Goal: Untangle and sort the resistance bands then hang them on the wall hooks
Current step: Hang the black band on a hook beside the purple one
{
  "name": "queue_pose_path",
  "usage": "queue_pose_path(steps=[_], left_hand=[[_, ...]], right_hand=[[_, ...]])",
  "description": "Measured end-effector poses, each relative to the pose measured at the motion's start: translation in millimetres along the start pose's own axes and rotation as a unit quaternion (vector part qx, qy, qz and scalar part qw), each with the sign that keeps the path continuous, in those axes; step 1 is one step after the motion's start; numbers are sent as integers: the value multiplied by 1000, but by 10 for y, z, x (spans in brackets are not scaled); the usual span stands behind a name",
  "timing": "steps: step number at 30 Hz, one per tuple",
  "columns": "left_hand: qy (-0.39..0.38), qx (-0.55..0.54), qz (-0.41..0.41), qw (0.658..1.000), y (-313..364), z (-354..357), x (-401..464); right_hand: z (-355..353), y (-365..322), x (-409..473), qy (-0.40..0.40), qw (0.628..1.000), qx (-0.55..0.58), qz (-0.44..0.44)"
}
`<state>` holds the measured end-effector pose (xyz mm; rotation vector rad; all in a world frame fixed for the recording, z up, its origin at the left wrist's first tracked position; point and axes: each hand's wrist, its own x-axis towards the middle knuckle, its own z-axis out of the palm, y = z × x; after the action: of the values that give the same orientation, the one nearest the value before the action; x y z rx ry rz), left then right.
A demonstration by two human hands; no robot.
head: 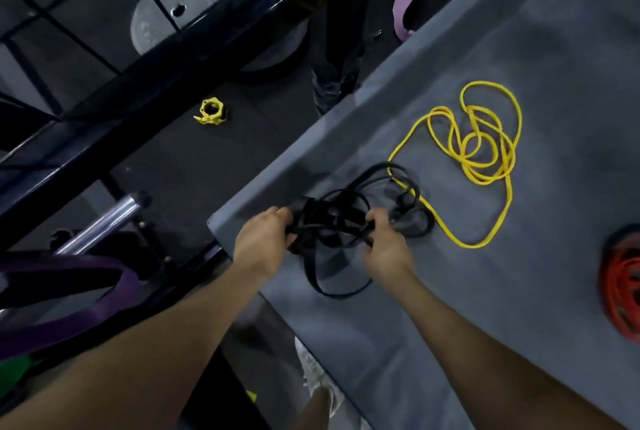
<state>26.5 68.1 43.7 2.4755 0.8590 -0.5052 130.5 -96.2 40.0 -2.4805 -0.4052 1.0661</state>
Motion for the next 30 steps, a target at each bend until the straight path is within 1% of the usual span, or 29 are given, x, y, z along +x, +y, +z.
queue_pose_path(steps=[4,8,11,13,15,18,20,22,24,26,30], left_hand=[[19,-44,5,999,33,-175,-183],[90,-109,-15,990,333,-611,-402],[141,-129,-14,981,608,-986,-633],[176,-165,-18,970,768,-1245,-808],[203,-214,-32,955,914,-1540,-999],[254,-245,-40,935,1120,-2001,-1343],[293,-252,-31,922,1259,-2329,-1624],[322,-231,-15,918,1370,-2636,-1902],[357,-208,-7,911,1466,-2930,-2178],[387,-212,0,897,1547,-3220,-2453],[443,-218,21,869,1670,-3787,-2961]], right_hand=[[-187,-148,-74,1,1000,-12,-28],[-608,-393,-214,45,997,5,-70],[-1028,-651,-434,69,992,40,-100],[-1304,-819,-635,61,990,64,-110],[-1568,-974,-865,54,986,77,-140],[-1973,-1236,-1290,79,975,68,-199],[-2237,-1443,-1606,100,965,58,-235],[-2491,-1650,-1920,112,952,70,-276],[-2740,-1850,-2228,115,936,88,-322],[-2988,-2040,-2594,120,924,76,-354],[-3396,-2375,-3266,114,893,105,-422]])
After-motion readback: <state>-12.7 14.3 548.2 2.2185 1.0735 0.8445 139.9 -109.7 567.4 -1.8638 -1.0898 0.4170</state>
